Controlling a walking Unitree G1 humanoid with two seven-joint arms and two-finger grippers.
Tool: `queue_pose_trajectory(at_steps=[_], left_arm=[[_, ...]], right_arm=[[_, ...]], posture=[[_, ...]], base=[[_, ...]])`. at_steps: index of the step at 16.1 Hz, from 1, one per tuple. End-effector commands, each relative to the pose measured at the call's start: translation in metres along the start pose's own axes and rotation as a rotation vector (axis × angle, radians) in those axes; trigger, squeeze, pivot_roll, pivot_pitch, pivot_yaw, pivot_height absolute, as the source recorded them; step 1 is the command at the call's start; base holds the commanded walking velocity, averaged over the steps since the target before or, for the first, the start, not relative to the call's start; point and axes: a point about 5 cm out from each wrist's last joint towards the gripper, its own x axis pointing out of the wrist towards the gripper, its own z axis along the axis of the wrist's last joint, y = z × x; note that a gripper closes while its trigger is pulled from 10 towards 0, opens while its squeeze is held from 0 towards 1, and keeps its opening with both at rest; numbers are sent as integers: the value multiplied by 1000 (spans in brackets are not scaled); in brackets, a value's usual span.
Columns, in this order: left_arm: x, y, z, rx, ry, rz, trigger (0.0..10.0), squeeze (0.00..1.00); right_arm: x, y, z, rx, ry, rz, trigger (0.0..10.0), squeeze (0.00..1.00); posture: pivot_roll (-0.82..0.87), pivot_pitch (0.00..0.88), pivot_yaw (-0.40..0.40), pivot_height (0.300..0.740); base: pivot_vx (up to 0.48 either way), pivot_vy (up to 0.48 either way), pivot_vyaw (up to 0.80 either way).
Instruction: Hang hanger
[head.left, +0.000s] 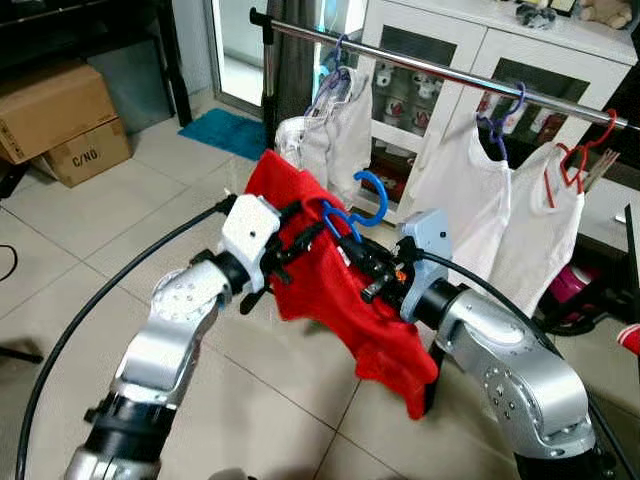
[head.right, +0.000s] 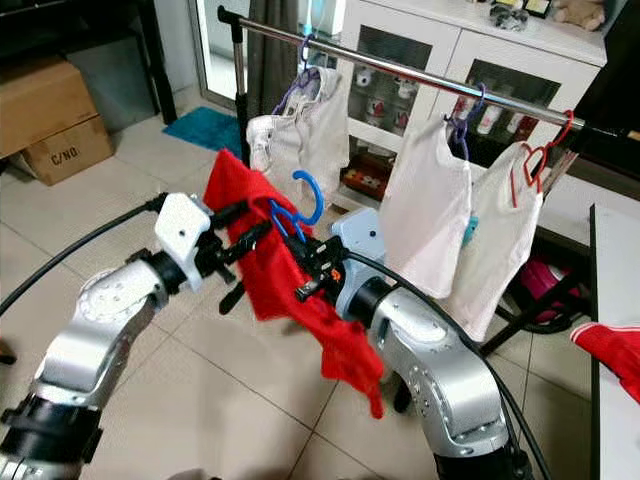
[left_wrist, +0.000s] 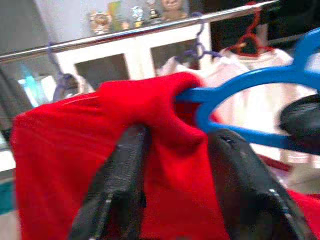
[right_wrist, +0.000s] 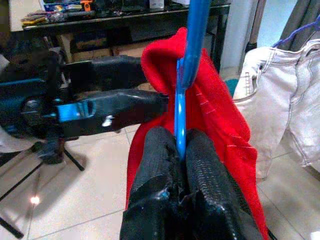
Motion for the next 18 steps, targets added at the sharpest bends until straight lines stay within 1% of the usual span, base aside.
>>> queue_pose_trajectory(at_steps=[1,2,3,4,5,6,7,14,18], left_arm=[[5,5,2,28,1,40,10000,1000],[8,6,1,25,7,41,10000,1000],[10,8,0,43,18,39,10000,141],[11,8,-1,52,22,41,10000,141],[12,9,-1,56,23,45,10000,0],[12,9,-1,56,21,47,4784,0],[12,9,-2,51,19,50,0,0],[11,11,-5,39,25,43,0,0],[9,14,-5,36,23,54,0,0]], right_arm=[[-1,2,8,-10,-46,26,0,0],[-1,2,8,-12,-46,32,0,0],[0,3,9,-13,-49,38,0,0],[0,3,10,-13,-50,40,0,0],[1,2,10,-15,-53,39,0,0],[1,2,11,-14,-54,36,0,0],[1,1,11,-13,-55,34,0,0],[1,1,11,-9,-56,28,0,0],[1,-2,9,-1,-43,11,0,0]], posture=[[-51,0,-94,740],[-52,0,-94,740],[-53,0,-94,740],[-53,0,-94,740],[-53,0,-93,740],[-53,0,-93,740],[-53,0,-93,740],[-51,0,-91,740],[-48,0,-92,740]], base=[[0,0,0],[0,0,0],[0,0,0],[0,0,0],[0,0,0],[0,0,0],[0,0,0],[0,0,0],[0,0,0]])
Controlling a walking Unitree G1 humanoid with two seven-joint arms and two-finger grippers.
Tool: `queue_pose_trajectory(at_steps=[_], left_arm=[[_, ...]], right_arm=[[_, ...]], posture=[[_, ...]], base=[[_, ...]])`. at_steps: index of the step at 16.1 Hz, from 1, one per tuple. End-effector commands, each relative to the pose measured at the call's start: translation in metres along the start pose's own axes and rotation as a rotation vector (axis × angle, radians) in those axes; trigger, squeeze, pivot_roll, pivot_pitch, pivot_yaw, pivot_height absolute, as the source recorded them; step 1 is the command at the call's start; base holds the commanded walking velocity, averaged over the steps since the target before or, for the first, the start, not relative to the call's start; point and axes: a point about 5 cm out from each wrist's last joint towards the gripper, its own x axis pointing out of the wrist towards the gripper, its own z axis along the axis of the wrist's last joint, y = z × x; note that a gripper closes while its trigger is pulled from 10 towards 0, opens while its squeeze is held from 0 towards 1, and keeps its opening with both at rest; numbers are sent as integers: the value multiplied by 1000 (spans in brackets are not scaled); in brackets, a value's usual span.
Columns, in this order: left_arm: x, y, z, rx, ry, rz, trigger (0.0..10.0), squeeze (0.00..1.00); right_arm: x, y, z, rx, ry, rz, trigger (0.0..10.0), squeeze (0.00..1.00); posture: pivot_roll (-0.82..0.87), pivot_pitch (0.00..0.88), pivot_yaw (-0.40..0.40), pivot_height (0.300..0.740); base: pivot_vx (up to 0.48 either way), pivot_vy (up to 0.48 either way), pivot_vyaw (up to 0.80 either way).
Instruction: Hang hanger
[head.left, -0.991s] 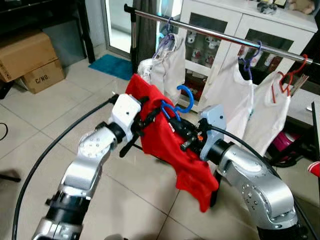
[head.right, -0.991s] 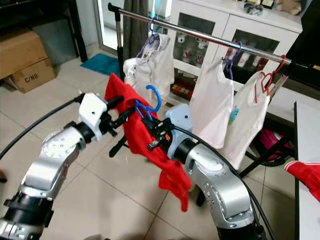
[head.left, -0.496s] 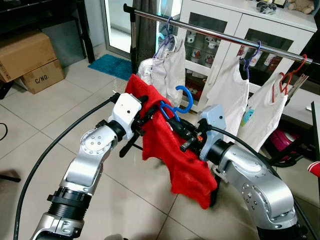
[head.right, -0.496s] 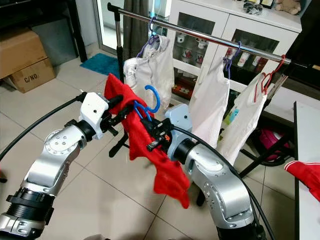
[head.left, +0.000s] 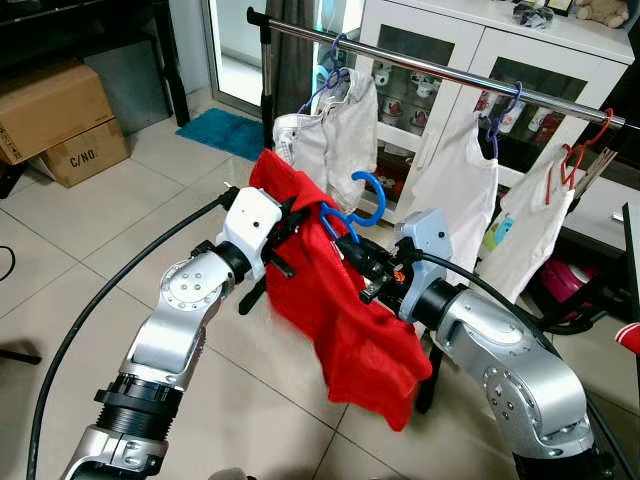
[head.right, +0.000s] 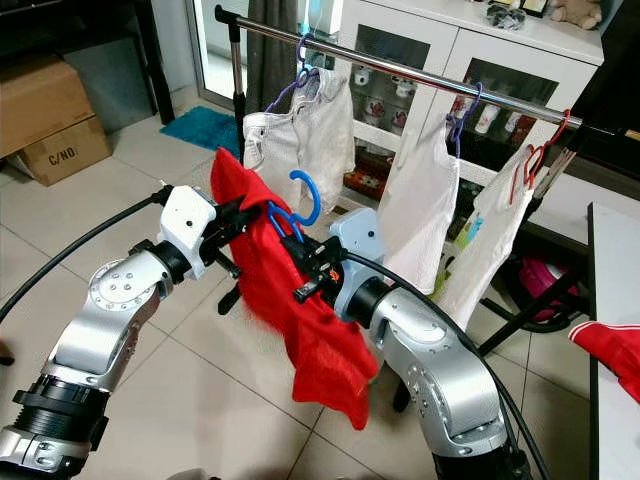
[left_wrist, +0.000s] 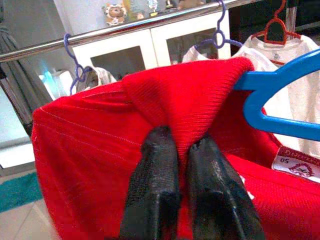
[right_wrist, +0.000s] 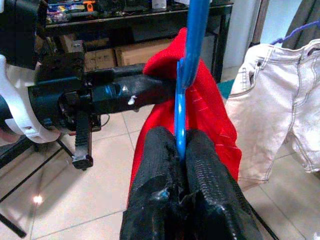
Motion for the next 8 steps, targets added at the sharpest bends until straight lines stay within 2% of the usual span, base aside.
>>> queue_pose_trajectory(at_steps=[1,4,8], left_arm=[[1,6,3,4,-7,15,0,0],[1,8,4,0,-11,19,0,0],[0,13,12,-3,-34,22,0,0]], right_arm=[[0,-4,11,-6,-56,-14,0,0],[2,-4,10,4,-26,-33,0,0],[1,-9,1,-60,29,-38,0,0]], posture=[[-49,0,-92,740],[-48,0,-93,740],[-45,0,-92,740]], base=[[0,0,0],[0,0,0],[0,0,0]])
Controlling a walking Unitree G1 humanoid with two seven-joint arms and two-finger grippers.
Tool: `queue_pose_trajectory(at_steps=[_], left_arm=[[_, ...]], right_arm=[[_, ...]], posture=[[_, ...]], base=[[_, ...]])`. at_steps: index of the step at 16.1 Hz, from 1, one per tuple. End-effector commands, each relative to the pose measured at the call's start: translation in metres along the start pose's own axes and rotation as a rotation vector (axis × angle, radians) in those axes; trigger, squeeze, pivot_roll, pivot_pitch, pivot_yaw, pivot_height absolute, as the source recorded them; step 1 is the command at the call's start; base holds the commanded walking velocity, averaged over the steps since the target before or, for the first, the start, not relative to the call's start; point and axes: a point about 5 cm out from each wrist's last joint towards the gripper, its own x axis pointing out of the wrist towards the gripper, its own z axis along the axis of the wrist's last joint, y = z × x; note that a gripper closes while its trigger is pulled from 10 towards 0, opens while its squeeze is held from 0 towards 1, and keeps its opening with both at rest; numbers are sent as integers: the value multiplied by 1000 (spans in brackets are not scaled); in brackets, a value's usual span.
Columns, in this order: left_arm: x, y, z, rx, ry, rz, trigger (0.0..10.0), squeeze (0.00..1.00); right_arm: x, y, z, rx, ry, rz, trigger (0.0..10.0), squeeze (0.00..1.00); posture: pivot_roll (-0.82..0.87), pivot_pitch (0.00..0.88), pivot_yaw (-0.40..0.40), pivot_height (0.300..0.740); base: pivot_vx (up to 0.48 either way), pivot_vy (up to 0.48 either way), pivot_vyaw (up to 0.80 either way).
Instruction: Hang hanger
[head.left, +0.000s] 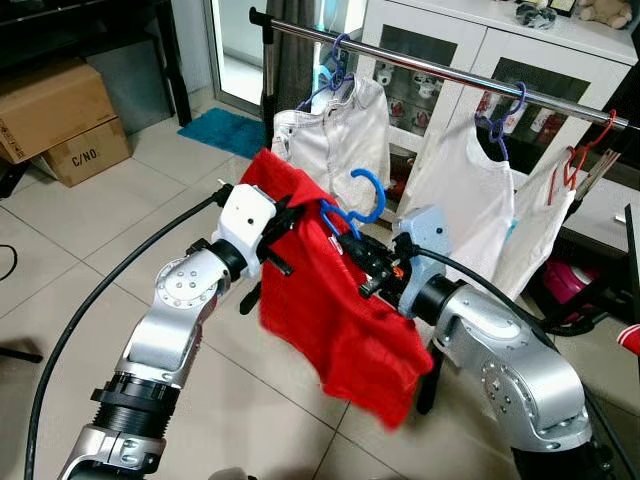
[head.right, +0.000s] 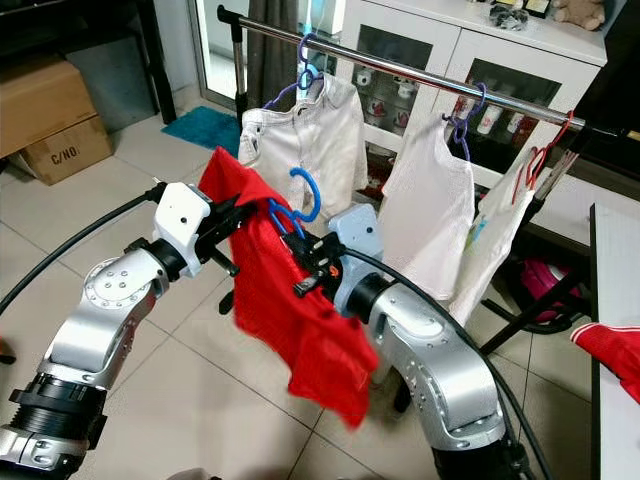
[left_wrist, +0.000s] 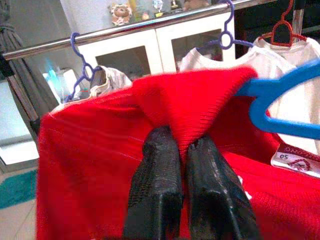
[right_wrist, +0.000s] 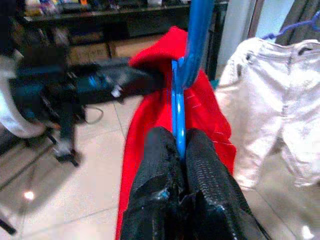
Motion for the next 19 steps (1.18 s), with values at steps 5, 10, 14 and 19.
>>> queue_pose_trajectory(at_steps=[5,10,14,19], left_arm=[[-7,40,48,-63,-155,70,0,0],[-33,121,48,85,-22,462,0,0],[-44,155,31,111,84,605,0,0],[-19,130,25,157,70,449,0,0]], right_arm=[[-12,-22,-16,-93,133,-30,0,0],[-28,-23,-5,-47,32,134,0,0],[-34,-17,1,1,-16,249,0,0],[-38,-18,9,-92,70,184,0,0]], posture=[[-45,0,-88,740],[-43,0,-85,740],[-43,0,-82,740],[-51,0,-74,740]], base=[[0,0,0],[0,0,0],[0,0,0],[0,0,0]])
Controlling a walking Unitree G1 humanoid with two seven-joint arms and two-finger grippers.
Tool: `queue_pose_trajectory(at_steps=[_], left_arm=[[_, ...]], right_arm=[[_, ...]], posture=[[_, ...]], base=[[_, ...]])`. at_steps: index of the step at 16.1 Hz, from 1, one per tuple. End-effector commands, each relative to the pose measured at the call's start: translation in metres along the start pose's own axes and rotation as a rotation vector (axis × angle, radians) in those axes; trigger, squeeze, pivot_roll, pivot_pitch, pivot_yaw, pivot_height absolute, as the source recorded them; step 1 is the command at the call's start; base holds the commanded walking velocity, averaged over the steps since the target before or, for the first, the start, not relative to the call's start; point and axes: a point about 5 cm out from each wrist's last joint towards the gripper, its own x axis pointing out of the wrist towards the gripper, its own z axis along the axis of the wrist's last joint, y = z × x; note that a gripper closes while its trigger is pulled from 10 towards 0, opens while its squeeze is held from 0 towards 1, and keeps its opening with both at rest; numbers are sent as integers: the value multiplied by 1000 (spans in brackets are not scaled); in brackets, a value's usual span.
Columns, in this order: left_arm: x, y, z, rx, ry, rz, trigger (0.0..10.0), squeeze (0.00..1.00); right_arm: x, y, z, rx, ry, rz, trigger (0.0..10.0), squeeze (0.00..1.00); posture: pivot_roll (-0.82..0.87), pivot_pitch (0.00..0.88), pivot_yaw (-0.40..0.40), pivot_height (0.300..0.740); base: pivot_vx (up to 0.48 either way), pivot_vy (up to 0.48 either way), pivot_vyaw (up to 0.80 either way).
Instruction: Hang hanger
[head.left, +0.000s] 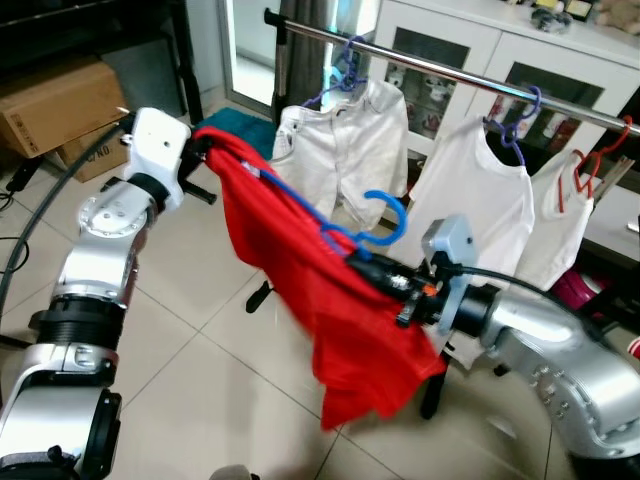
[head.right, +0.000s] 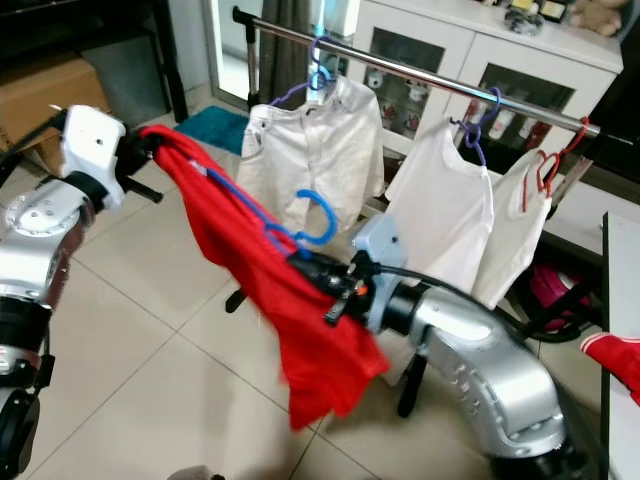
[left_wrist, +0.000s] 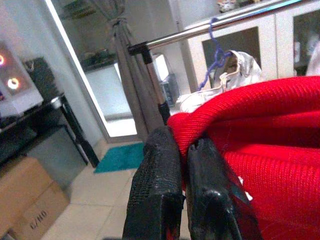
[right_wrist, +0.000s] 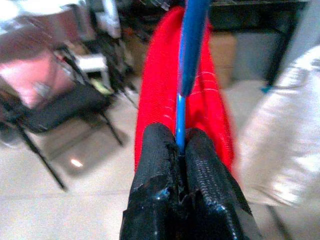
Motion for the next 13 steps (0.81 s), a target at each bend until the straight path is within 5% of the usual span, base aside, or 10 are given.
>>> queue_pose_trajectory(at_steps=[1,4,7,9,13], left_arm=[[3,0,16,99,-39,-31,0,0],[11,-22,24,150,-64,-129,0,0],[20,-67,30,200,-88,-291,0,0],[21,-89,30,211,-95,-360,0,0],[19,-96,23,280,-63,-389,0,0]], right_arm=[[3,-14,-4,-37,108,-115,0,0],[18,-13,1,-55,154,-130,0,0],[45,0,-3,-66,223,-83,0,0],[56,6,-19,-151,360,-32,0,0],[53,2,-34,-201,487,-31,0,0]], posture=[[-51,0,-75,740],[-52,0,-74,740],[-54,0,-75,740],[-51,0,-81,740],[-48,0,-86,740]], base=[[0,0,0],[0,0,0],[0,0,0],[0,0,0],[0,0,0]])
